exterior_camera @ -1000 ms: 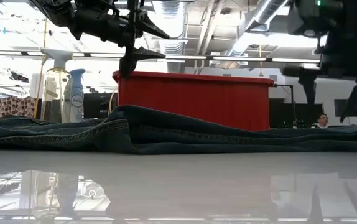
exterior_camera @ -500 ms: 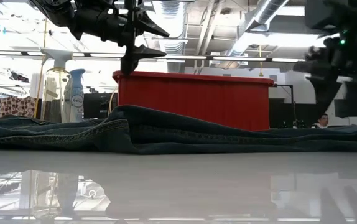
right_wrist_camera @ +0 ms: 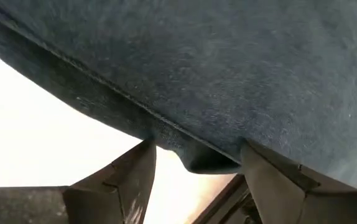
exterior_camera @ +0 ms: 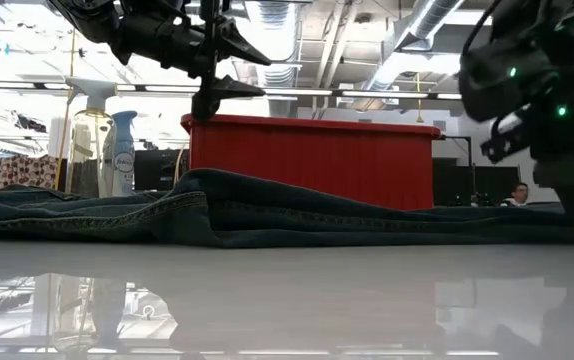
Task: Fold Laundry from Bin
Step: Fold the blue jeans
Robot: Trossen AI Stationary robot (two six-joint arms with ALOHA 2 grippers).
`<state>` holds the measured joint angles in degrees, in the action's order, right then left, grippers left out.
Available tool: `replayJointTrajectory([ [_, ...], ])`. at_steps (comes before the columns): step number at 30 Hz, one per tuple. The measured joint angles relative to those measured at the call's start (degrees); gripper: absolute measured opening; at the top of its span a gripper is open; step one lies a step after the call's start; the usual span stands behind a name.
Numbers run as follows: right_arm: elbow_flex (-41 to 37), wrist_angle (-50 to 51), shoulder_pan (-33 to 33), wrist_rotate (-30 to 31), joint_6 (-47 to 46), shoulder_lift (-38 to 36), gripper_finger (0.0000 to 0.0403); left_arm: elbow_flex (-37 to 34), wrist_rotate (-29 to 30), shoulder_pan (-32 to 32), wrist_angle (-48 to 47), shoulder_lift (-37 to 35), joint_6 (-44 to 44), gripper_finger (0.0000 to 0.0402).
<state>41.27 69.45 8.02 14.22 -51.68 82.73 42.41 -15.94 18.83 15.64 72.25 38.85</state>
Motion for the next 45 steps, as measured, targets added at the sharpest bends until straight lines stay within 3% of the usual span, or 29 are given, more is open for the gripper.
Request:
replayJointTrajectory([
  [12,4.08,5.62,1.00,6.95,2.74,14.21,0.0259,0.00,0.35,-0.15,0.37,0.00,5.31,0.0203],
  [29,8.07,12.77,0.82,13.09,6.58,15.20,0.0215,0.00,1.41,-0.15,0.41,0.00,5.59,0.0203],
  [37,7.86,6.96,0.82,12.92,7.68,15.20,0.0210,0.00,2.08,-0.15,0.48,0.00,5.60,0.0203],
  [41,7.86,7.95,0.53,12.88,4.62,15.20,0.0180,0.00,2.18,-0.33,-0.21,0.00,5.92,0.0203],
  [45,7.86,8.34,0.38,12.01,3.69,15.20,0.0112,0.00,4.21,-1.50,-0.07,2.10,6.71,0.0201],
])
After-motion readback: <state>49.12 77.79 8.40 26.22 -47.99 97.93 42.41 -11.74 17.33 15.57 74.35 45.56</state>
